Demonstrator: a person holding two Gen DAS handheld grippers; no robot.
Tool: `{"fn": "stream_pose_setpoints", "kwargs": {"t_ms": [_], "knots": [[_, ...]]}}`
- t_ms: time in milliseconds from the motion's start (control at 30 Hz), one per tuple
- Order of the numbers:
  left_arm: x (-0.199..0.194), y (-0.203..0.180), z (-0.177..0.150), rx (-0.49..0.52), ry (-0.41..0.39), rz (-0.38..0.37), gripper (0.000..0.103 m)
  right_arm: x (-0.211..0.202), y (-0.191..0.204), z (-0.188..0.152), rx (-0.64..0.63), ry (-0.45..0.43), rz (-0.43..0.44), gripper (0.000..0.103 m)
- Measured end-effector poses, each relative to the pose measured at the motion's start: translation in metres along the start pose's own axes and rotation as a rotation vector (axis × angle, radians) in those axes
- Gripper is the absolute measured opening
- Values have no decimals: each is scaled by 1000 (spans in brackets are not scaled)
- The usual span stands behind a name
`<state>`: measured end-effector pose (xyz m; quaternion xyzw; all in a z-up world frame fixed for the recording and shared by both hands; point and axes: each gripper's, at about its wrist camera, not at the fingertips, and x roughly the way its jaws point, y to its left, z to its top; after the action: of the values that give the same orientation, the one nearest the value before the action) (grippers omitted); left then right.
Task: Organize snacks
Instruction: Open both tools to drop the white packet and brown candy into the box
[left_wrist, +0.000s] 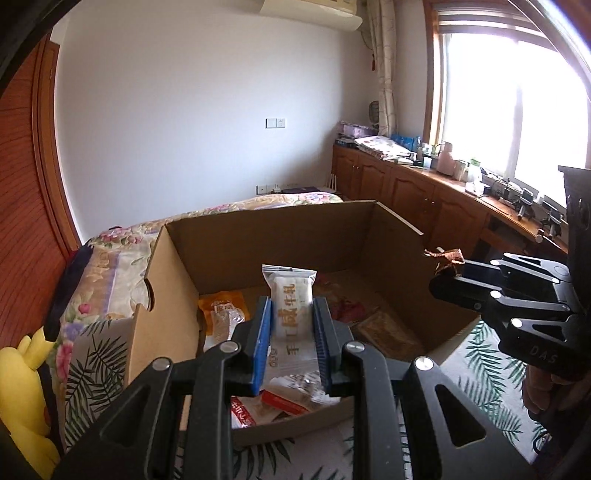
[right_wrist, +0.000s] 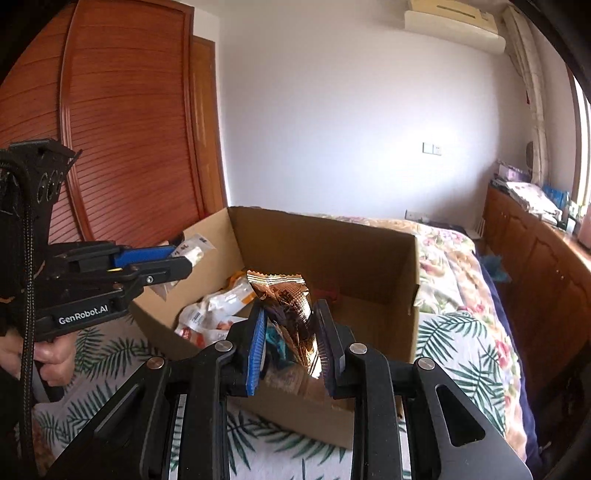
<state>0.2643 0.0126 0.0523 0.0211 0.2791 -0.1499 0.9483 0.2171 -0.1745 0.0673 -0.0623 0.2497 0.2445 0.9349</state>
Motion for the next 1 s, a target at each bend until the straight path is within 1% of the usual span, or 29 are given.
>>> {"fn": "stream_pose_setpoints", "kwargs": {"t_ms": [300, 433, 533, 600, 667, 700, 867, 1000], "knots": [[20, 13, -6, -28, 22, 4, 21, 33, -1, 1, 8, 40, 2, 25], [23, 16, -8, -36, 27, 6, 21, 39, 1, 1, 9, 51, -3, 25], [25, 17, -10, -39, 33, 10, 23, 42, 0, 0, 18, 60, -1, 25], [26, 16, -10, -39, 31, 15, 27, 44, 0, 0, 23, 66, -2, 25], [26, 15, -10, -37, 26, 28, 35, 46, -1, 0, 25, 69, -12, 28], [26, 15, -11, -40, 22, 31, 36, 46, -1, 0, 26, 68, -17, 29], [19, 18, -14, -62, 22, 31, 36, 38, -1, -2, 31, 57, -24, 30], [2, 14, -18, -58, 12, 42, 36, 23, 1, -4, 47, 45, -27, 30]]}}
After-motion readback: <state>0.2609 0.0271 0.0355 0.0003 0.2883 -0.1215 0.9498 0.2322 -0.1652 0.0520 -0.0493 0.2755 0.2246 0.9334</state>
